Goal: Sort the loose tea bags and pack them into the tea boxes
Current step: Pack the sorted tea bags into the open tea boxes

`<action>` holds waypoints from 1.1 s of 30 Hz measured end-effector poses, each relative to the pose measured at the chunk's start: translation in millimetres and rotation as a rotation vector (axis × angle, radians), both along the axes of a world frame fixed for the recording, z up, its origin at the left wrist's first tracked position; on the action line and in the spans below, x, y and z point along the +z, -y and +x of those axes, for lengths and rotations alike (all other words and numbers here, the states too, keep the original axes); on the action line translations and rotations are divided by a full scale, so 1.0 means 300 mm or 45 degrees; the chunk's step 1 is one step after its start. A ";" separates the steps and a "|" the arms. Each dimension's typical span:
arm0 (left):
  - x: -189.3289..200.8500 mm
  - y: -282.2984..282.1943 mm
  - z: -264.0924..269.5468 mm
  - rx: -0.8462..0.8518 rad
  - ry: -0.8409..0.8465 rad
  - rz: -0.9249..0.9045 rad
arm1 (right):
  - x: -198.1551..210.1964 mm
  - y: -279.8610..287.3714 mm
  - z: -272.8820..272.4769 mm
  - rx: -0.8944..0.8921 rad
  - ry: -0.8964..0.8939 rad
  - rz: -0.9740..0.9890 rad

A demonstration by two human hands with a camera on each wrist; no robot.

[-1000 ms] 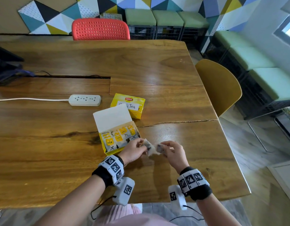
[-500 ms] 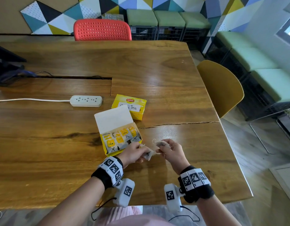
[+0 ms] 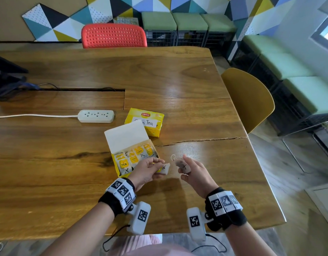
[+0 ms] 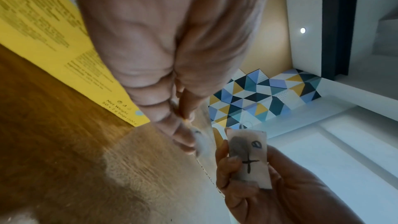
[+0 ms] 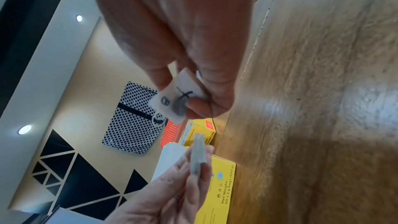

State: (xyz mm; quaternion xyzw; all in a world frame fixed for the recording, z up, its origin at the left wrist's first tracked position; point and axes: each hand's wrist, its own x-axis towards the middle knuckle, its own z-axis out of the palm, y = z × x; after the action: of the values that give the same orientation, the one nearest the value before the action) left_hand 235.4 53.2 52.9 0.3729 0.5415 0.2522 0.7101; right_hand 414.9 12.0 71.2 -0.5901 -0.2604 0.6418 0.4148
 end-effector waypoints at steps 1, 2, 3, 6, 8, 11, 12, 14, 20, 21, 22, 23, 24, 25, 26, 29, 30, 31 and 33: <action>-0.003 -0.001 -0.006 -0.043 -0.015 0.016 | -0.001 0.000 -0.001 -0.010 -0.016 0.026; -0.003 -0.001 -0.011 -0.082 -0.033 0.026 | -0.002 -0.001 -0.005 0.003 -0.005 0.059; -0.001 -0.001 -0.015 -0.109 -0.043 0.031 | -0.006 -0.002 -0.008 0.032 0.032 0.098; 0.015 0.000 -0.022 -0.137 -0.019 0.041 | -0.016 -0.002 -0.023 0.101 0.139 0.209; 0.024 0.000 -0.023 -0.138 0.002 0.058 | -0.021 -0.004 -0.037 0.081 0.230 0.228; 0.031 -0.001 -0.026 -0.102 0.047 0.057 | -0.037 -0.009 -0.052 0.009 0.326 0.219; 0.032 0.000 -0.027 -0.088 0.072 0.056 | -0.042 -0.010 -0.054 -0.004 0.339 0.215; 0.030 0.005 -0.032 -0.092 0.077 0.104 | -0.049 -0.013 -0.055 -0.002 0.353 0.211; 0.011 0.014 -0.044 -0.108 -0.067 0.264 | -0.060 -0.026 -0.070 0.090 0.459 0.248; 0.012 0.014 -0.050 -0.131 -0.083 0.274 | -0.060 -0.028 -0.071 0.112 0.459 0.262; 0.013 0.012 -0.057 -0.158 -0.099 0.287 | -0.057 -0.030 -0.074 0.137 0.450 0.273; 0.014 0.010 -0.066 -0.179 -0.112 0.302 | -0.052 -0.035 -0.078 0.163 0.442 0.279; 0.017 0.007 -0.075 -0.184 -0.118 0.318 | -0.048 -0.040 -0.083 0.183 0.446 0.282; 0.021 0.004 -0.086 -0.169 -0.123 0.335 | -0.042 -0.048 -0.092 0.193 0.442 0.279; 0.026 -0.001 -0.097 -0.139 -0.133 0.353 | -0.033 -0.058 -0.103 0.197 0.433 0.273; 0.039 -0.023 -0.139 0.032 -0.185 0.363 | -0.011 -0.100 -0.157 0.193 0.433 0.245; 0.042 -0.031 -0.157 0.089 -0.194 0.352 | -0.006 -0.117 -0.180 0.203 0.462 0.245; 0.043 -0.041 -0.178 0.129 -0.214 0.350 | -0.009 -0.135 -0.204 0.216 0.498 0.258; 0.038 -0.067 -0.225 0.167 -0.329 0.384 | -0.012 -0.169 -0.259 0.259 0.589 0.307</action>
State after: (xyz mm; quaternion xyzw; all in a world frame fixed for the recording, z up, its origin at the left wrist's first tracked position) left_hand 167.8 73.1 64.4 0.4682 0.6073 0.3261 0.5529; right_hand 337.3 62.5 67.7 -0.6381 -0.4807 0.4928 0.3450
